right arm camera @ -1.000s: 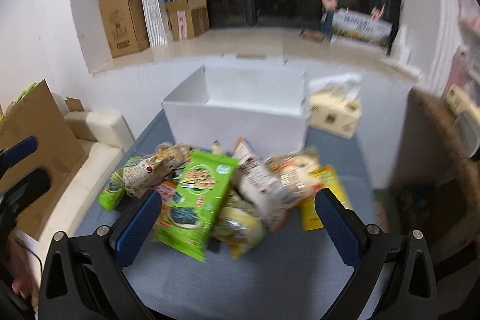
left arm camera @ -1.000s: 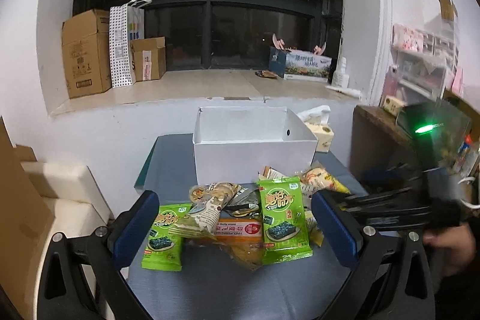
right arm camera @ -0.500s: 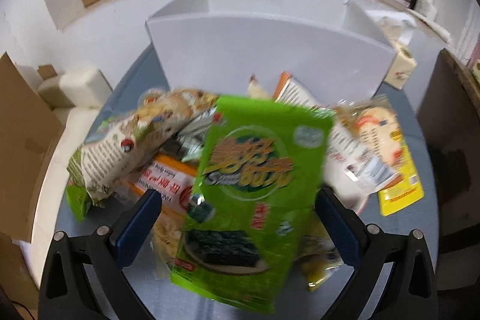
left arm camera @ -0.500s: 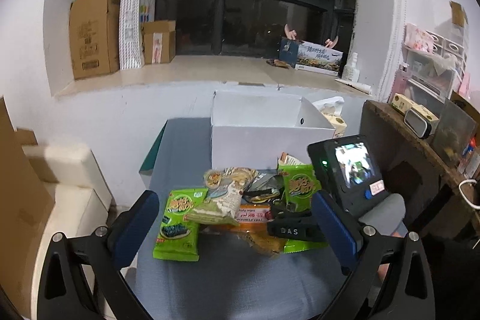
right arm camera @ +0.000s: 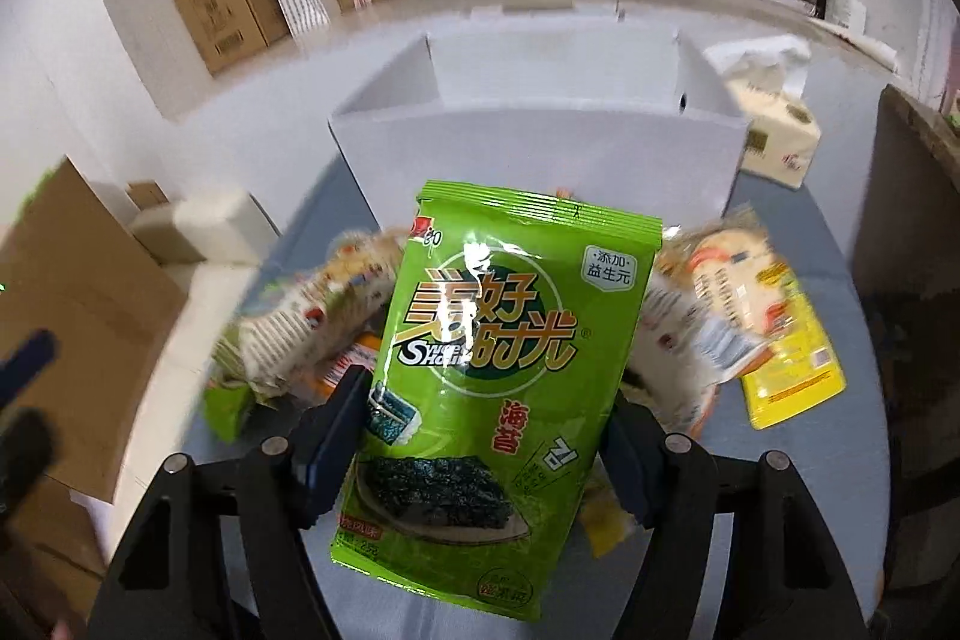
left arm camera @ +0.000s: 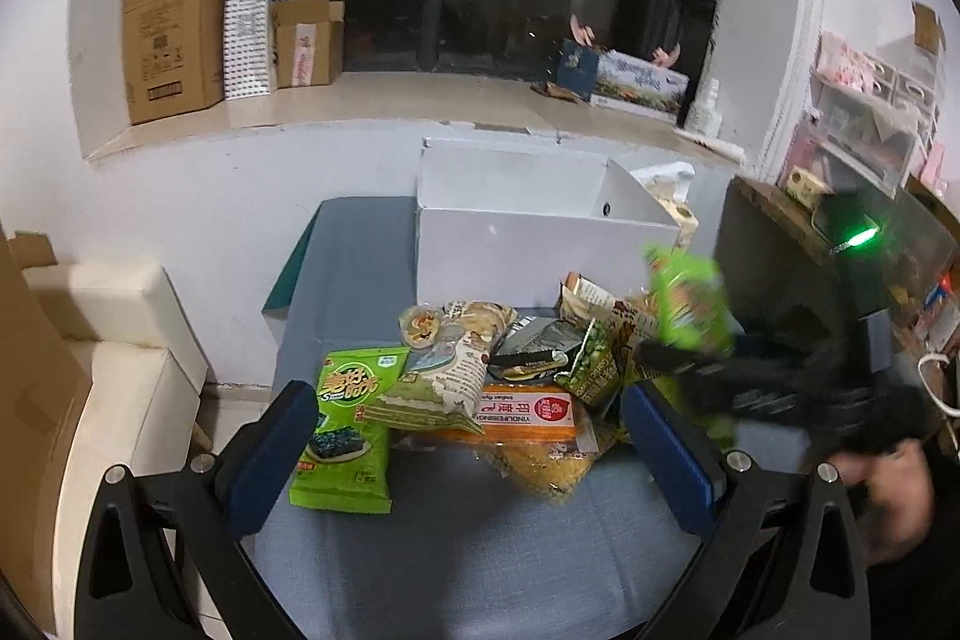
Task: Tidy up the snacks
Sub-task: 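Grasp the green seaweed packet from the pile with the right gripper, then grasp the white bread bag with the left gripper while the right gripper holds the seaweed packet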
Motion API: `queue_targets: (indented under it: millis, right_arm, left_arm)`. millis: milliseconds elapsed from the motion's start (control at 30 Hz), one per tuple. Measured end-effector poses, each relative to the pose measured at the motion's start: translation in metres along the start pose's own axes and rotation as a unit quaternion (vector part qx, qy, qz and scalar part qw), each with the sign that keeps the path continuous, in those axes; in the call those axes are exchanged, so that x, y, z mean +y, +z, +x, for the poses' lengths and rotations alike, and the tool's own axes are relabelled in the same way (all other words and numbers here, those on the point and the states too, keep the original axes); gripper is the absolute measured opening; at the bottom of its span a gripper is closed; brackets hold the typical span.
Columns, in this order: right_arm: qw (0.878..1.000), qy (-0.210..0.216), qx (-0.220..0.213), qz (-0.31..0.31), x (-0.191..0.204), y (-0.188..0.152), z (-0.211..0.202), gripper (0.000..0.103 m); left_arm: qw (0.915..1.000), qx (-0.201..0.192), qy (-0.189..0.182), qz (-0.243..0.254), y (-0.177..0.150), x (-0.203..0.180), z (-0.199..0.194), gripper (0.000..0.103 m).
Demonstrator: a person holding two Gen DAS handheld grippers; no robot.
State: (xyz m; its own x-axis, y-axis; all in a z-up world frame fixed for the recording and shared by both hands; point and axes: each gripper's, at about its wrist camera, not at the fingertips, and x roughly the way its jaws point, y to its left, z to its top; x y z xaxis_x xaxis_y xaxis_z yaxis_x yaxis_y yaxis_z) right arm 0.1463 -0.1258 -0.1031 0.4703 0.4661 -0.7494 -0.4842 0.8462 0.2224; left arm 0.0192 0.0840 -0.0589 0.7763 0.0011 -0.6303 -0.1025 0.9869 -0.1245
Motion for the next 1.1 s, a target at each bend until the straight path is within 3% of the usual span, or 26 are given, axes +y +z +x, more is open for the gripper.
queue_targets:
  millis: [133,300,500,700,800,833,900,1100]
  right_arm:
    - [0.999,0.01,-0.041,0.003,-0.017,0.004,-0.043,0.075]
    - [0.996,-0.001,-0.091,0.019,-0.041,0.001,-0.09,0.075]
    - [0.994,-0.013,-0.103,0.028,-0.051,-0.003,-0.104,0.075]
    - [0.996,-0.002,-0.082,0.033,-0.055,-0.005,-0.092,0.075]
    - [0.996,0.0,-0.076,0.034,-0.055,-0.01,-0.09,0.075]
    - [0.997,0.0,-0.076,0.034,-0.055,-0.01,-0.089,0.075]
    - [0.997,-0.001,-0.076,0.035,-0.056,-0.011,-0.089,0.075]
    - [0.996,0.0,-0.077,0.042,-0.057,-0.013,-0.091,0.075]
  left_arm:
    - [0.9994,0.007,-0.011,0.032,0.006,-0.002,0.017,0.103]
    - [0.9971,0.061,-0.02,0.042,0.013,0.004,0.062,0.103]
    - [0.9891,0.131,-0.047,0.047,0.016,0.011,0.123,0.103]
    - [0.981,0.183,-0.033,0.057,0.004,0.005,0.157,0.102]
    - [0.9784,0.197,-0.013,0.059,-0.002,0.005,0.167,0.083]
    - [0.9765,0.207,-0.013,0.058,-0.003,0.006,0.169,0.062]
    - [0.9748,0.213,-0.026,0.059,-0.004,0.005,0.17,0.06]
    - [0.9859,0.157,-0.025,0.052,0.005,0.003,0.138,0.057]
